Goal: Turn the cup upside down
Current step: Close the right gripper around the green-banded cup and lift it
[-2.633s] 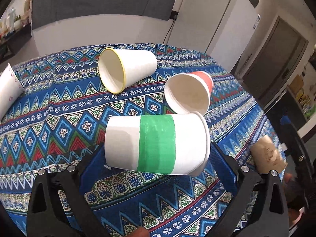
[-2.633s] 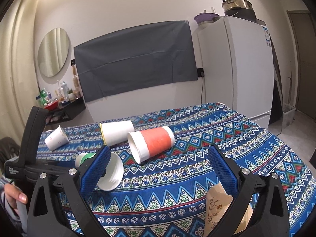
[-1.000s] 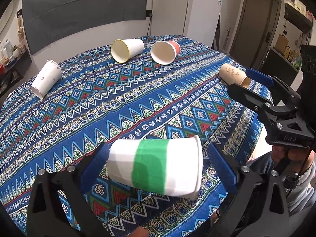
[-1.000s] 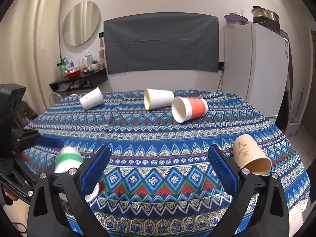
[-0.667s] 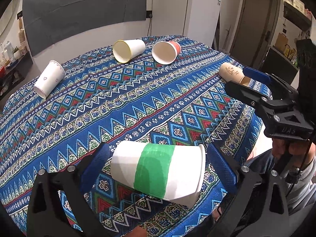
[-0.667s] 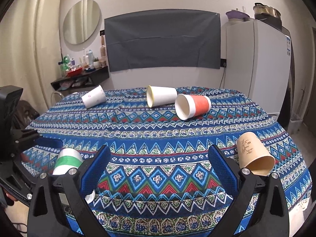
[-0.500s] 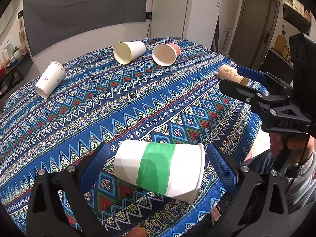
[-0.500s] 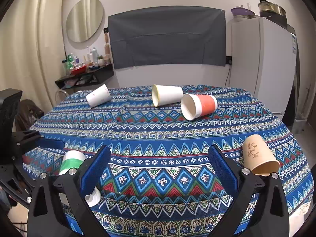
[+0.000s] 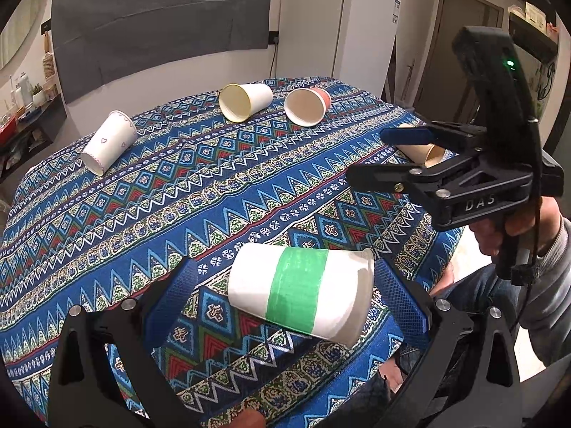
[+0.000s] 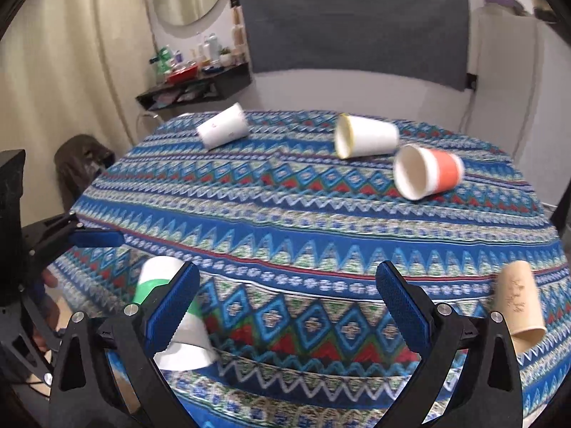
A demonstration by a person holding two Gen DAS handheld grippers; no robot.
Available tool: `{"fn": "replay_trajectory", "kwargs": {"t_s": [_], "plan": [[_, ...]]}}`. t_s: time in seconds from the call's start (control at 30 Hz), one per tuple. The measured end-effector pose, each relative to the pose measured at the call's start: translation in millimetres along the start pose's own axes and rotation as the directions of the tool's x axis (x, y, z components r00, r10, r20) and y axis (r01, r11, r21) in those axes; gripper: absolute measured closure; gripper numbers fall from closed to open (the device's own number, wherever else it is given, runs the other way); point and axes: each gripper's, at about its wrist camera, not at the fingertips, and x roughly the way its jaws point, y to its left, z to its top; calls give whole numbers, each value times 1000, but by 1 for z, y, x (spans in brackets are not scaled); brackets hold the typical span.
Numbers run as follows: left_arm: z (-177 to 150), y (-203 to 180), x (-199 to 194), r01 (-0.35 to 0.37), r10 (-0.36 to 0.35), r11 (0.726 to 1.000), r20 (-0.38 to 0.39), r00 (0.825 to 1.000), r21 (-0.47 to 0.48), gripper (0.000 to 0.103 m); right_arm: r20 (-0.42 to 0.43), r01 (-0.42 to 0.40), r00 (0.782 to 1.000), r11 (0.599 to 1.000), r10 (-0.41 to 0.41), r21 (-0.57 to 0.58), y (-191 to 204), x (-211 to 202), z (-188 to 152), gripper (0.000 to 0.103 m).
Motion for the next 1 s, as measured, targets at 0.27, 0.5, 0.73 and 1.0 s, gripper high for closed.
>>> {"fn": "replay_trajectory", "kwargs": {"t_s": [0.27,0.5,0.73,1.0], "plan": [[-11,3,-18,-15,14,1000,30,999,23,6,-163,-94,983,993,82,-69,26,31,15,8],[-22,26,-24,-27,28,1000,11,1000,-15,6,-296,-146,950,980,102,-132,41,47,23,8],[-35,50,-17,-93,93,995,-20,995,-31,6,-409,-219,905,951,115,-217,71,58,35,9],[-41,76,-4,-135,133,989,-41,990,-57,6,-539,-284,836,922,103,-263,94,78,32,10]]}}
